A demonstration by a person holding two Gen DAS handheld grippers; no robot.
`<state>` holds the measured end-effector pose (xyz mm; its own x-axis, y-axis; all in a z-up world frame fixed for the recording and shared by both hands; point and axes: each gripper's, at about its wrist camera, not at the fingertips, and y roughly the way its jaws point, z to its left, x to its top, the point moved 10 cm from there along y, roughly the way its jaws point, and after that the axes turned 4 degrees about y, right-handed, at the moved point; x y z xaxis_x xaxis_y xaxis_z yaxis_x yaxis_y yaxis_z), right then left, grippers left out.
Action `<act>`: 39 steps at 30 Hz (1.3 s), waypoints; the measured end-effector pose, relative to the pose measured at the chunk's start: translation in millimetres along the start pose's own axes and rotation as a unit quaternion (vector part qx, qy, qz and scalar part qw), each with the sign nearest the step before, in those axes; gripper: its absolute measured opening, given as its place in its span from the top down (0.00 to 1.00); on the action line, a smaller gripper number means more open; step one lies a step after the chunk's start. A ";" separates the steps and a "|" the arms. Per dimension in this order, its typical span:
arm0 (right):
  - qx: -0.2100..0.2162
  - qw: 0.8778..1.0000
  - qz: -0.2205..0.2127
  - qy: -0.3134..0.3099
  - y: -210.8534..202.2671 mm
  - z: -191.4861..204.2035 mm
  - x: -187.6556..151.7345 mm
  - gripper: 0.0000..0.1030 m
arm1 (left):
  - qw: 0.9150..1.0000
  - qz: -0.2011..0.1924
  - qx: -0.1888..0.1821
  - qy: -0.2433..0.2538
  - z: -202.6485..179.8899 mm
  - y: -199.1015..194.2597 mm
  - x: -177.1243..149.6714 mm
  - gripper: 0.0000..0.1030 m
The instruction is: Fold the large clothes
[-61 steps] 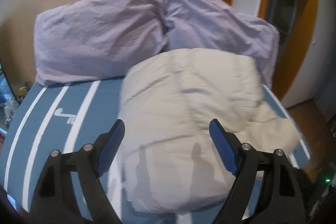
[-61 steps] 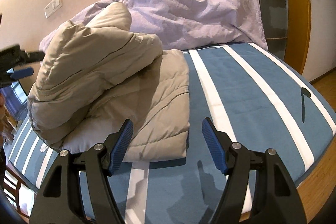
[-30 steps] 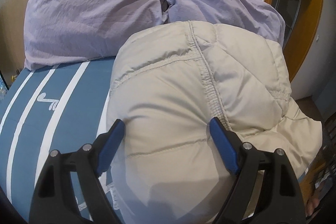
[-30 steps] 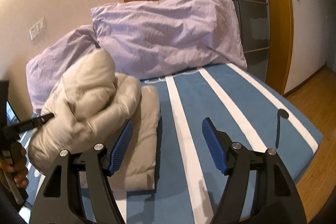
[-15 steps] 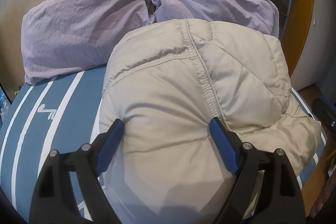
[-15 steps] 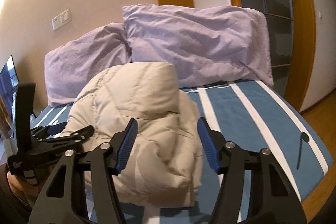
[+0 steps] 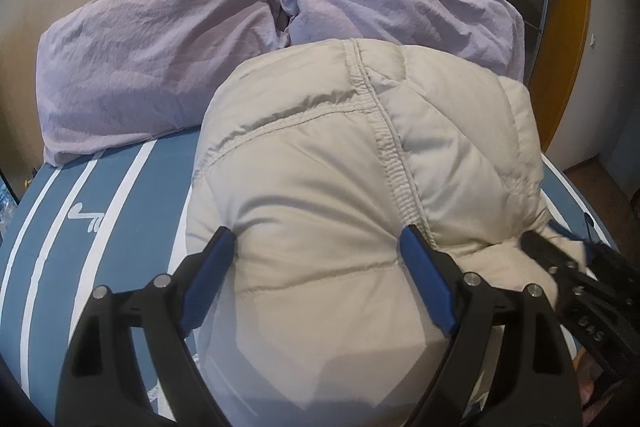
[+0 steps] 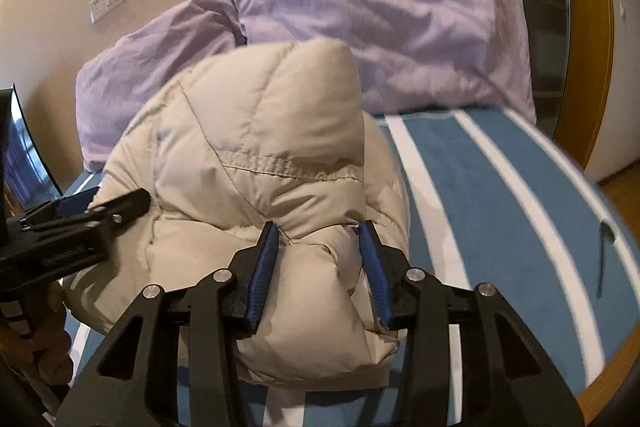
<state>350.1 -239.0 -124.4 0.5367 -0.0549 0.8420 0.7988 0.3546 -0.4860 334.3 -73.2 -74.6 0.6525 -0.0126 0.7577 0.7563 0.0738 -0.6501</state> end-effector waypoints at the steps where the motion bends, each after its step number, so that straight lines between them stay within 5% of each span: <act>1: 0.004 1.000 0.004 0.005 2.3 -2.3 -2.5 0.57 | 1.000 -0.001 0.001 0.003 -1.8 -0.6 0.6 0.17; 11: 0.025 0.999 0.032 0.036 16.3 -15.5 -18.7 0.57 | 1.000 -0.010 -0.021 -0.018 -3.5 -14.5 18.3 0.16; 27: 0.031 0.997 0.046 0.048 24.3 -19.8 -19.3 0.56 | 0.997 -0.032 0.072 -0.008 45.6 -9.0 44.6 0.15; 39: 0.033 0.997 0.048 0.056 25.2 -21.9 -18.6 0.56 | 0.995 -0.028 0.093 0.005 45.5 23.9 36.9 0.13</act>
<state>366.2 -249.5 -157.5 0.6391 -0.1196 0.7598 0.7248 0.4243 -0.5428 374.2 -26.6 -59.5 0.6107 -0.0314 0.7912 0.7703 0.2551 -0.5845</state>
